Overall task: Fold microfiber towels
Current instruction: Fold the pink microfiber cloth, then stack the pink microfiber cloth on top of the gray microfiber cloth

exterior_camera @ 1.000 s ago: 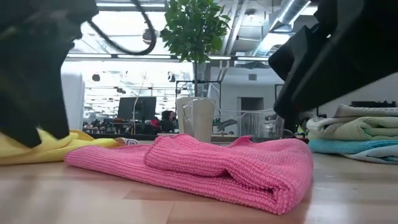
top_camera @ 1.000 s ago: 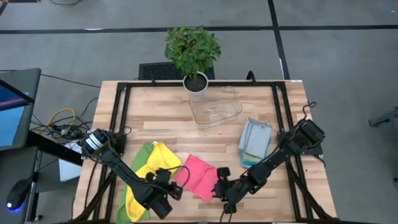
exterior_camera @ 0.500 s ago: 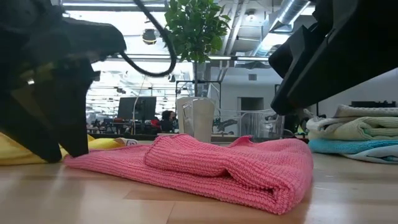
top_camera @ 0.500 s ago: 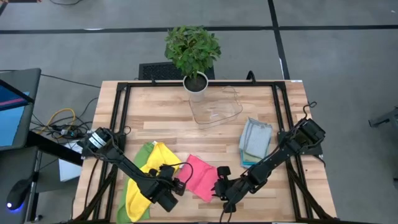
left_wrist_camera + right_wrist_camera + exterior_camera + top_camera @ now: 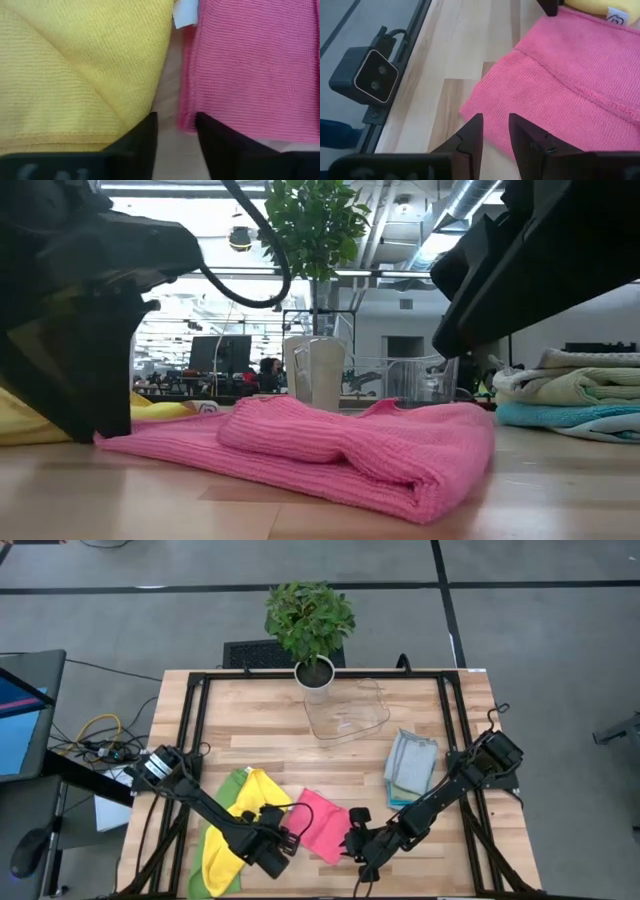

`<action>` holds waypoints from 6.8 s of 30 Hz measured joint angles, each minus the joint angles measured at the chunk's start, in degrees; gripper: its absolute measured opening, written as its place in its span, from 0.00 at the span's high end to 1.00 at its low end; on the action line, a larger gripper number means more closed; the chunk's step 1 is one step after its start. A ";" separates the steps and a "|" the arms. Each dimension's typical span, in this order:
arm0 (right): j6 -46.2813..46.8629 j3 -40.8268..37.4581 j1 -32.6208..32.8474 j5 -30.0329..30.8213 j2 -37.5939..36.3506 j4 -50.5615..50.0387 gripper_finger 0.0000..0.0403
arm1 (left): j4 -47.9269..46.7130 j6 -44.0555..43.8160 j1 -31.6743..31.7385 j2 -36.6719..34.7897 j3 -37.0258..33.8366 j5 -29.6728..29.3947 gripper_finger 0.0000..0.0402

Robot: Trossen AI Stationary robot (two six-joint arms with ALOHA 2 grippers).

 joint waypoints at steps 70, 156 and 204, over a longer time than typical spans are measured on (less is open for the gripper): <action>6.75 -3.19 -3.03 3.08 -6.69 -13.86 0.71 | 23.11 39.93 8.84 7.28 20.04 14.14 1.00; 17.32 -3.13 9.90 10.91 -4.64 -6.72 0.71 | 39.78 45.71 13.62 11.58 9.98 2.69 0.52; 53.39 -3.24 14.95 5.64 -10.91 -28.57 0.71 | 36.54 49.25 21.12 7.05 9.83 13.16 0.52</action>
